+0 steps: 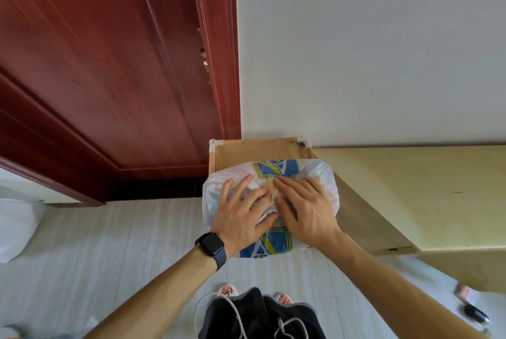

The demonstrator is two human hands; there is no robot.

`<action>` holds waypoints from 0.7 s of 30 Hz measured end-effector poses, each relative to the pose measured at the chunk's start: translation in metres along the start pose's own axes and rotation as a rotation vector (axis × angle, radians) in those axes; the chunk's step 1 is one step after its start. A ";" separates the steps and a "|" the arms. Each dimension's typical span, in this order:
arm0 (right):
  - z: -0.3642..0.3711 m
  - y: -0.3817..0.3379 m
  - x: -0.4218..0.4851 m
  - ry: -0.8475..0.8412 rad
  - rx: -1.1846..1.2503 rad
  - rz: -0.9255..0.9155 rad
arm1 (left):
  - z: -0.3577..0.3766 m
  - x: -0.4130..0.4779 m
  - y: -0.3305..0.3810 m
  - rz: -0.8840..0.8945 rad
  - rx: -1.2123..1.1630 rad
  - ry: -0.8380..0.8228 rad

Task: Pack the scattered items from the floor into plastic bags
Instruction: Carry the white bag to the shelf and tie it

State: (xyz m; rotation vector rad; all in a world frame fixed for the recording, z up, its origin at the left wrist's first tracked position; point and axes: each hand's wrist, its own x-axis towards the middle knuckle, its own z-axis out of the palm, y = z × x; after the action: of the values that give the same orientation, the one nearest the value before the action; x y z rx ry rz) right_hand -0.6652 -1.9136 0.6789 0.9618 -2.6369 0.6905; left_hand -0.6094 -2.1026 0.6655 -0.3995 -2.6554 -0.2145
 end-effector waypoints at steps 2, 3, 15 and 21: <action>-0.001 0.002 -0.022 -0.058 -0.026 -0.020 | 0.001 0.005 -0.002 -0.006 0.001 0.024; 0.000 0.002 -0.030 -0.074 -0.061 -0.014 | 0.001 0.008 -0.003 -0.006 -0.004 0.027; -0.005 0.006 0.014 0.010 -0.229 0.240 | -0.001 0.039 -0.021 -0.140 -0.002 -0.141; -0.002 0.013 0.007 -0.212 -0.326 0.278 | -0.009 0.009 -0.005 -0.162 0.034 -0.301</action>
State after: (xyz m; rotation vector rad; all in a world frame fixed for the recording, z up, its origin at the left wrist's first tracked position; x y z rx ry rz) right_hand -0.6791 -1.9081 0.6788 0.6124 -2.9780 0.2029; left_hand -0.6149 -2.1071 0.6776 -0.2194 -2.9867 -0.1694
